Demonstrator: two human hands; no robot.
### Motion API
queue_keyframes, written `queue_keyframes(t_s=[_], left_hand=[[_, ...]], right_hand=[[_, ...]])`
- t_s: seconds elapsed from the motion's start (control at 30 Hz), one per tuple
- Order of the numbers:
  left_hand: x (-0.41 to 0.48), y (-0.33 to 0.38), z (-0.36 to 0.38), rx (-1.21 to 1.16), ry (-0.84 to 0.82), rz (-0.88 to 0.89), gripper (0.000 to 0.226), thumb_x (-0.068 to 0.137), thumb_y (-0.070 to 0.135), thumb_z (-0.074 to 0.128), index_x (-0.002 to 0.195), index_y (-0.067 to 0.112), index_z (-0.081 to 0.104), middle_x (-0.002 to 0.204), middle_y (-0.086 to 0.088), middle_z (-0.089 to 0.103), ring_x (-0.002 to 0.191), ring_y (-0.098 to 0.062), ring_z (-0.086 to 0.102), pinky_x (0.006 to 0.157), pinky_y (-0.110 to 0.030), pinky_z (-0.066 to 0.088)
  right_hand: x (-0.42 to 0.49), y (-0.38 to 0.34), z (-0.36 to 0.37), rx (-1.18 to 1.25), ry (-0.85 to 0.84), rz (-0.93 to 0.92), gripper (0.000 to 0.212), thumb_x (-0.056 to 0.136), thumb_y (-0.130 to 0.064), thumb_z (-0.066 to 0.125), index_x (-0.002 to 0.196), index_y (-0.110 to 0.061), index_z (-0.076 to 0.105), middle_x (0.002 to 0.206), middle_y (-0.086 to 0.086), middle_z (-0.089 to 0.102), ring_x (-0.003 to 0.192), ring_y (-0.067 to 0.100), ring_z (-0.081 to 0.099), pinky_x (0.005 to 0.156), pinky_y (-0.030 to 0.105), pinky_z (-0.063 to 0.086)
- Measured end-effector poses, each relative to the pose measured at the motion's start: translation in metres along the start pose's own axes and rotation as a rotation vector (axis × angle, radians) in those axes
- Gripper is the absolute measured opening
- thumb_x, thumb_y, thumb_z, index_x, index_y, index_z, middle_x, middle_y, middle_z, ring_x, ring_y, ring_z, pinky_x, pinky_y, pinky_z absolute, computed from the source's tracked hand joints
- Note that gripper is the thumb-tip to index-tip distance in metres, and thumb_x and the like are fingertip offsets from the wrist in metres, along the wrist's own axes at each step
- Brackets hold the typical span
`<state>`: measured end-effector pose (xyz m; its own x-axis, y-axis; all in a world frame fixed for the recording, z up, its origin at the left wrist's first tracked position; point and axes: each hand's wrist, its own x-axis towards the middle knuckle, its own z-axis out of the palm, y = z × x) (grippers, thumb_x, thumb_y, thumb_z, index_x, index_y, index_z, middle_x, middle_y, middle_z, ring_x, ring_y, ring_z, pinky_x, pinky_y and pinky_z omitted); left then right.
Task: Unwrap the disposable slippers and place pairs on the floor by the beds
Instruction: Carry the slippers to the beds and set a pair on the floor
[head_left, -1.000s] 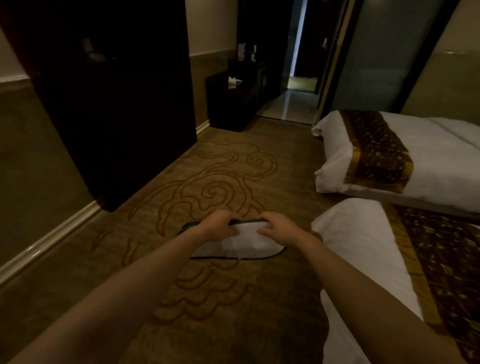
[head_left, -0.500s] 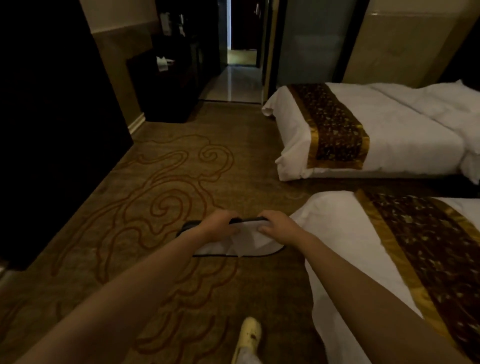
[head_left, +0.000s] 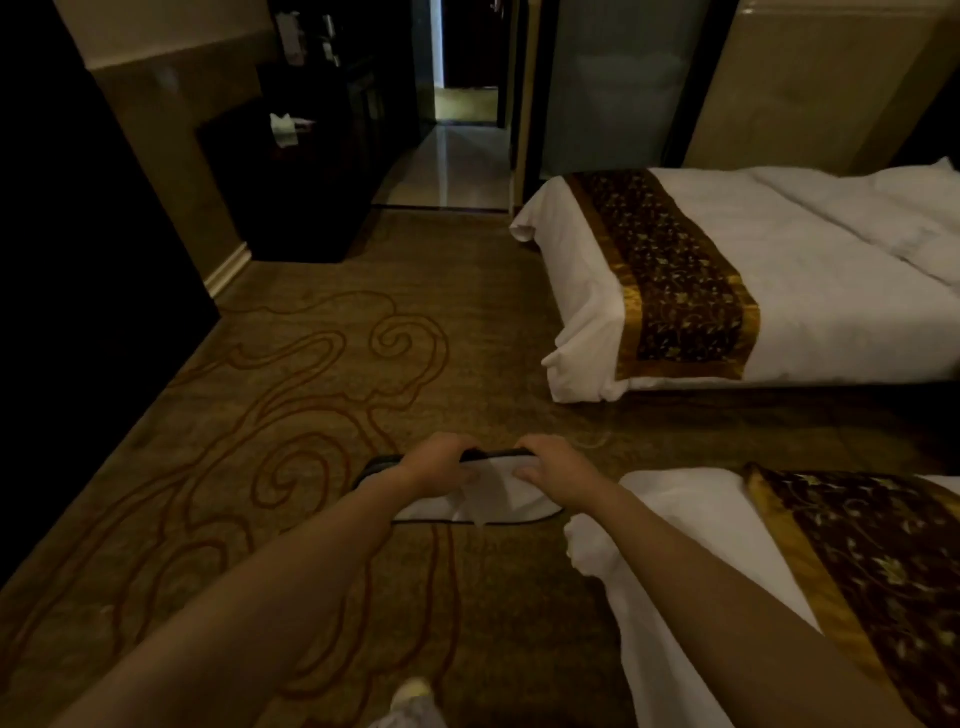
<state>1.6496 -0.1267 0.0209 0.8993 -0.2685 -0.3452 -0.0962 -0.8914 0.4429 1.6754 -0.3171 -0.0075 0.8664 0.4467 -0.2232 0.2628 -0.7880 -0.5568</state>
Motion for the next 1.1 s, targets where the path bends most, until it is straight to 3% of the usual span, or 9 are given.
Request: queue_keyframes(t_s=[0.2, 0.43, 0.57, 0.7, 0.83, 0.97, 1.1], left_hand=[[0.138, 0.009, -0.038, 0.068, -0.069, 0.120, 0.027, 0.091, 0.022, 0.054, 0.115, 0.014, 0.060, 0.118, -0.010, 0.063, 0.106, -0.026, 0.058, 0.089, -0.040, 0.050], [0.305, 0.022, -0.094, 0.144, -0.173, 0.269, 0.031, 0.091, 0.024, 0.054, 0.121, 0.017, 0.057, 0.121, -0.008, 0.062, 0.105, -0.025, 0.059, 0.085, -0.035, 0.049], [0.386, 0.045, -0.112, 0.219, -0.266, 0.363, 0.029, 0.091, 0.022, 0.052, 0.118, 0.013, 0.058, 0.121, -0.011, 0.060, 0.106, -0.026, 0.057, 0.083, -0.031, 0.045], [0.450, 0.081, -0.105, 0.230, -0.376, 0.405, 0.027, 0.090, 0.020, 0.052, 0.115, 0.012, 0.059, 0.117, -0.011, 0.062, 0.102, -0.023, 0.059, 0.087, -0.032, 0.048], [0.515, 0.127, -0.097, 0.304, -0.416, 0.507, 0.023, 0.090, 0.023, 0.051, 0.107, 0.010, 0.059, 0.107, -0.012, 0.063, 0.087, -0.022, 0.057, 0.076, -0.032, 0.045], [0.589, 0.184, -0.093, 0.442, -0.495, 0.586, 0.028, 0.090, 0.020, 0.052, 0.114, 0.006, 0.057, 0.109, -0.015, 0.060, 0.097, -0.029, 0.059, 0.085, -0.039, 0.048], [0.657, 0.248, -0.095, 0.438, -0.560, 0.640, 0.029, 0.090, 0.020, 0.053, 0.113, 0.003, 0.059, 0.100, -0.014, 0.056, 0.087, -0.024, 0.052, 0.077, -0.033, 0.042]], right_hand=[[0.090, 0.065, -0.049, 0.035, 0.072, 0.129, 0.021, 0.088, -0.026, 0.055, 0.107, -0.020, 0.059, 0.104, 0.003, 0.058, 0.099, 0.022, 0.055, 0.074, 0.029, 0.042], [0.193, 0.129, -0.115, 0.072, 0.138, 0.304, 0.035, 0.089, -0.034, 0.054, 0.121, -0.019, 0.053, 0.122, 0.006, 0.055, 0.110, 0.024, 0.052, 0.090, 0.036, 0.046], [0.224, 0.160, -0.139, 0.126, 0.236, 0.381, 0.027, 0.090, -0.029, 0.053, 0.115, -0.018, 0.055, 0.115, 0.008, 0.056, 0.104, 0.025, 0.054, 0.083, 0.034, 0.045], [0.239, 0.202, -0.171, 0.062, 0.256, 0.426, 0.025, 0.090, -0.024, 0.053, 0.113, -0.014, 0.057, 0.115, 0.009, 0.058, 0.107, 0.026, 0.053, 0.085, 0.033, 0.042], [0.260, 0.256, -0.208, -0.065, 0.252, 0.504, 0.023, 0.090, -0.023, 0.052, 0.111, -0.016, 0.057, 0.114, 0.007, 0.059, 0.106, 0.025, 0.052, 0.083, 0.034, 0.041], [0.286, 0.319, -0.251, -0.146, 0.176, 0.555, 0.028, 0.091, -0.020, 0.051, 0.119, -0.017, 0.053, 0.122, 0.008, 0.055, 0.113, 0.028, 0.047, 0.091, 0.041, 0.039], [0.302, 0.377, -0.309, -0.194, 0.141, 0.564, 0.032, 0.092, -0.019, 0.050, 0.124, -0.019, 0.050, 0.126, 0.007, 0.053, 0.117, 0.028, 0.045, 0.094, 0.044, 0.036]])
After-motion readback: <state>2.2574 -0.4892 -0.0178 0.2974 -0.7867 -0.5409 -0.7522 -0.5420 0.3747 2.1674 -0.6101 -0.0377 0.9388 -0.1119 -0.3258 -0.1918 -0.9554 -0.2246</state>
